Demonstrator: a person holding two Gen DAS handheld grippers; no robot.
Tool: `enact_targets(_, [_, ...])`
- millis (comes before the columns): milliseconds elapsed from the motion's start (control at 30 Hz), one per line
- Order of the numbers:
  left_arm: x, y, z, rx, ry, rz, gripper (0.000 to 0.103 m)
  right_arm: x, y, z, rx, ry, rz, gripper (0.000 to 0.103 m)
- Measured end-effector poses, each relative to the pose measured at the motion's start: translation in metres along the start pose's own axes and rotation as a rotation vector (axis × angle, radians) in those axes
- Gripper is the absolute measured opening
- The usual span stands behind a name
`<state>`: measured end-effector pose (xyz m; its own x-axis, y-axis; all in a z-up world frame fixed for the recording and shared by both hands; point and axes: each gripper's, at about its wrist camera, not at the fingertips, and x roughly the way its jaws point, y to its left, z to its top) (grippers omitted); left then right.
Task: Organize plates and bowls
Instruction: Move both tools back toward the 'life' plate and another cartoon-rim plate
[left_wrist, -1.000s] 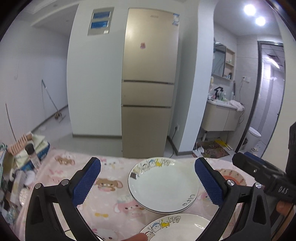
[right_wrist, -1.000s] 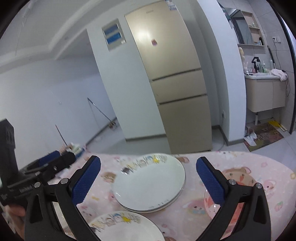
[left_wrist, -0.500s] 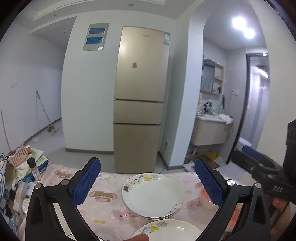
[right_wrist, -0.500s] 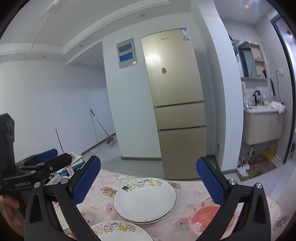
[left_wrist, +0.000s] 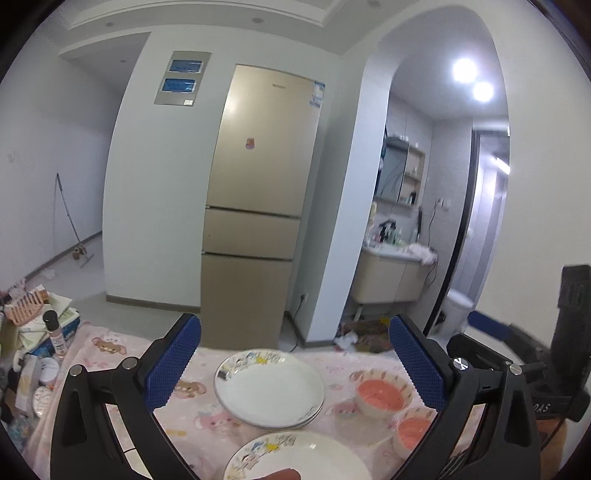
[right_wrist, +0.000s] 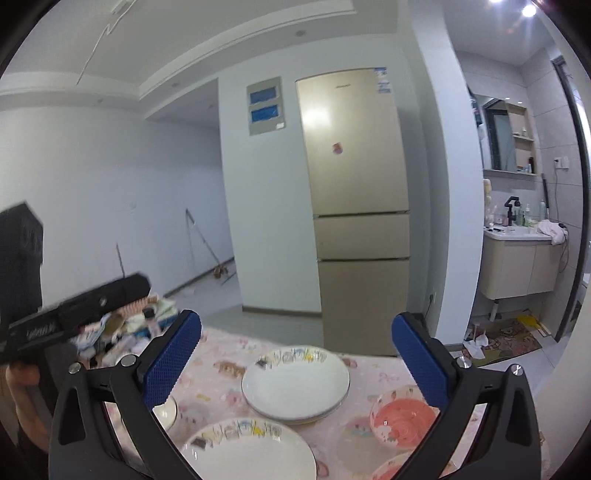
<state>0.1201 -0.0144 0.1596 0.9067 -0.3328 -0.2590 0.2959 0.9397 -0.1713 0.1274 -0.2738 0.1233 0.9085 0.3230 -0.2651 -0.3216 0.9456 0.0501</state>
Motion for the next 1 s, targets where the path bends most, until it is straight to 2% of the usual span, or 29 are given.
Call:
enact_targets(100, [-0.003, -0.01, -0.014, 0.052, 0.034, 0.007, 0.103, -0.002, 0.001, -0.015, -0.025, 0.033, -0.014, 0.103])
enact_targets(233, [-0.007, -0.015, -0.036, 0.091, 0.066, 0.01, 0.103, -0.002, -0.002, -0.035, -0.021, 0.084, 0.033, 0.103])
enact_targets(367, [-0.002, -0.012, -0.058, 0.056, 0.105, -0.003, 0.103, 0.003, -0.003, -0.058, -0.004, 0.12, 0.025, 0.103])
enact_targets(467, [0.008, -0.01, -0.076, 0.037, 0.162, -0.01, 0.103, 0.012, -0.006, -0.074, 0.013, 0.168, 0.031, 0.103])
enact_targets(600, [0.022, -0.007, -0.102, 0.023, 0.219, 0.013, 0.103, 0.025, -0.006, -0.094, -0.012, 0.224, 0.024, 0.103])
enact_targets(733, [0.048, -0.006, -0.131, -0.006, 0.324, 0.027, 0.103, 0.051, -0.018, -0.117, 0.038, 0.326, 0.028, 0.102])
enact_targets(800, [0.058, -0.007, -0.144, -0.005, 0.373, 0.016, 0.101, 0.057, -0.022, -0.125, 0.042, 0.366, 0.021, 0.099])
enact_targets(867, [0.063, -0.007, -0.15, 0.016, 0.387, 0.035, 0.098, 0.06, -0.022, -0.13, 0.049, 0.388, 0.021, 0.094])
enact_targets(933, [0.068, -0.007, -0.155, 0.047, 0.4, 0.084, 0.098, 0.063, -0.021, -0.134, 0.046, 0.41, 0.027, 0.086])
enact_targets(1000, [0.074, -0.003, -0.159, 0.065, 0.423, 0.129, 0.096, 0.068, -0.02, -0.14, 0.037, 0.438, 0.011, 0.082])
